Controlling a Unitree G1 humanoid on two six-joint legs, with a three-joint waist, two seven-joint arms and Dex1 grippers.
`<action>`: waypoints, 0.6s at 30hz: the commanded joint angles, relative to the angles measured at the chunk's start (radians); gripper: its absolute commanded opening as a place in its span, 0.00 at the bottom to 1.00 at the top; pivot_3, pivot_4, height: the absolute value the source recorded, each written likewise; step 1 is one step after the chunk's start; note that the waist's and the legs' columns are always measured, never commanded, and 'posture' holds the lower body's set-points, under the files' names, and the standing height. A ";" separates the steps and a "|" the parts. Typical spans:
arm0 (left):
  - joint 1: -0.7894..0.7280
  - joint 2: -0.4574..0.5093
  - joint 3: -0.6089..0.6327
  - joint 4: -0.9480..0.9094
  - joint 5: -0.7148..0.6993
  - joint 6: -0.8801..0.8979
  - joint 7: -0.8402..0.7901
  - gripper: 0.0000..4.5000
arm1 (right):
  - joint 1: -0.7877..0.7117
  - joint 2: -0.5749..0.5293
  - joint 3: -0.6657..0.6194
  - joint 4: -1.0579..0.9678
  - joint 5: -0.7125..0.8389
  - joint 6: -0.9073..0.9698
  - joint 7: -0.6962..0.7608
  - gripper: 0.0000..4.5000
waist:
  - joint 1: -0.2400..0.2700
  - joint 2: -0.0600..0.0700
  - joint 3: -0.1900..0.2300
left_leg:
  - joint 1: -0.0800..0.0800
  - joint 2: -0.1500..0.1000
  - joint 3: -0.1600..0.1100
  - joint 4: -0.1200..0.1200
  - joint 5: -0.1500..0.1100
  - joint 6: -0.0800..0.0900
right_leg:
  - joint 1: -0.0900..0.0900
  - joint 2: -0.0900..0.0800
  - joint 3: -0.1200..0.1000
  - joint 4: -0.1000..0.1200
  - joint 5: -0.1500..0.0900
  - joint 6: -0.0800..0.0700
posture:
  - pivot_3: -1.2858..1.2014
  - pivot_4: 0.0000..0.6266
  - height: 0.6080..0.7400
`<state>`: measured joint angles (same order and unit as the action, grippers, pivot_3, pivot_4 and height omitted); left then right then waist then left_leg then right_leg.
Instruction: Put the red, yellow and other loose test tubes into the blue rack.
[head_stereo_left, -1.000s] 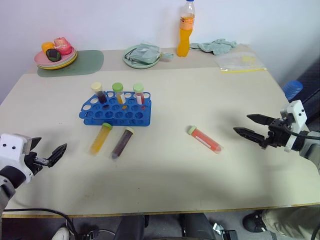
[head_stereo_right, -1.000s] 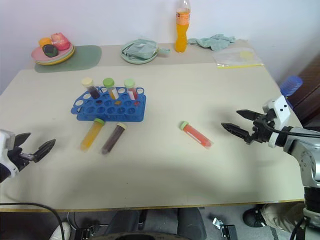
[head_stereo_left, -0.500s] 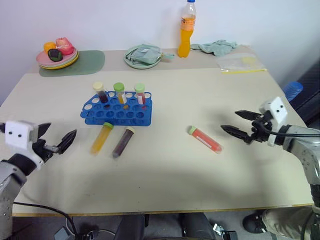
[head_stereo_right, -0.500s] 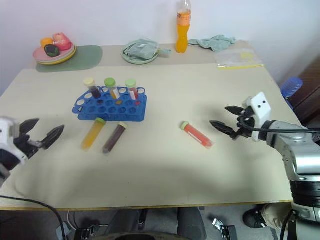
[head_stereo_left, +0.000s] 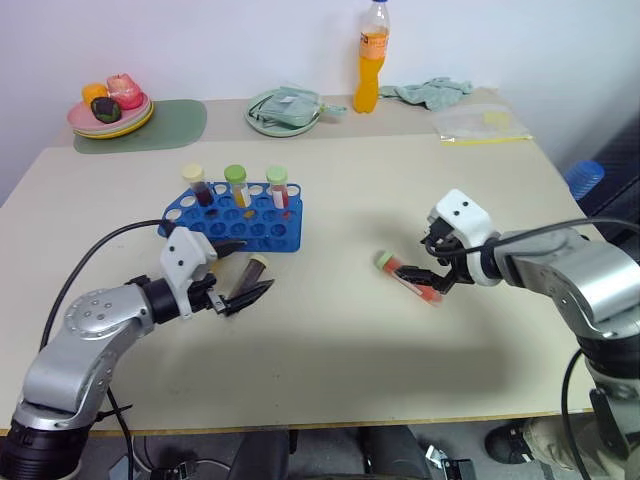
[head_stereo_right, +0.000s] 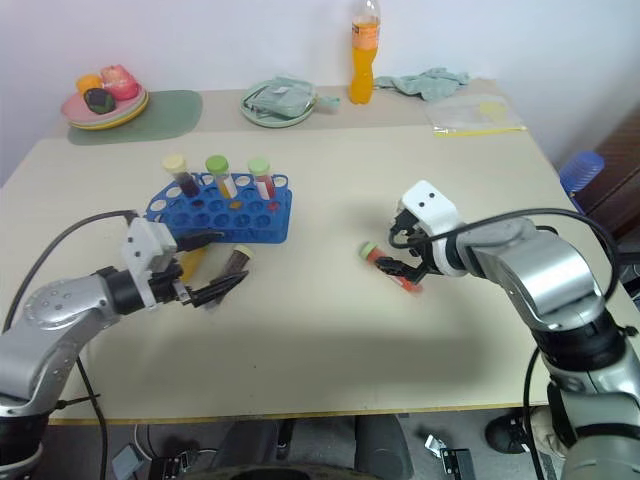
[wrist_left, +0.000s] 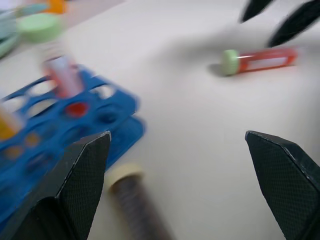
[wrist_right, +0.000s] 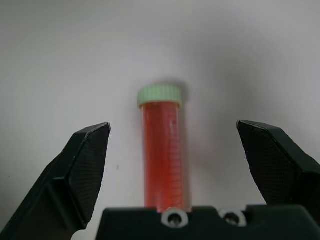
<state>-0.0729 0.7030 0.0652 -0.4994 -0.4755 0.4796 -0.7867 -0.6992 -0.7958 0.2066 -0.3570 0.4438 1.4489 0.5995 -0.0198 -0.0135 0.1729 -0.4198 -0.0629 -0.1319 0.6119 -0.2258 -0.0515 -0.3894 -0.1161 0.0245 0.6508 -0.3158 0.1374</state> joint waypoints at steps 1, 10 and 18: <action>0.020 -0.012 -0.072 -0.042 0.038 -0.041 -0.014 0.99 | -0.077 0.019 0.053 0.046 0.004 0.126 -0.020 1.00 | 0.003 0.000 0.000 | 0.000 0.000 0.000 0.000 0.000 0.000 | 0.000 0.000 0.000 0.000 0.000 0.000 | 0.52 0.24 1.00; 0.106 -0.006 -0.157 -0.106 0.062 -0.067 -0.057 1.00 | -0.196 0.048 0.154 0.196 0.029 0.166 -0.003 0.88 | 0.004 0.000 0.000 | -0.002 0.000 0.000 0.002 0.000 0.000 | -0.001 0.000 0.000 0.001 0.000 0.000 | 0.52 0.24 1.00; 0.116 -0.025 -0.173 -0.099 0.077 -0.079 -0.049 1.00 | -0.223 0.059 0.173 0.204 0.035 0.144 0.017 0.15 | 0.004 0.000 0.000 | -0.002 -0.002 0.000 0.002 0.000 0.000 | -0.002 0.000 0.000 0.003 0.000 0.000 | 0.52 0.24 1.00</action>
<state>0.0362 0.6821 -0.1049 -0.5703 -0.4027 0.4236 -0.8369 -0.8913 -0.7366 0.3962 -0.1302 0.4678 1.6026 0.6080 -0.0162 -0.0133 0.1729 -0.4216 -0.0661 -0.1322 0.6138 -0.2258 -0.0514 -0.3912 -0.1159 0.0242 0.6537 -0.3158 0.1376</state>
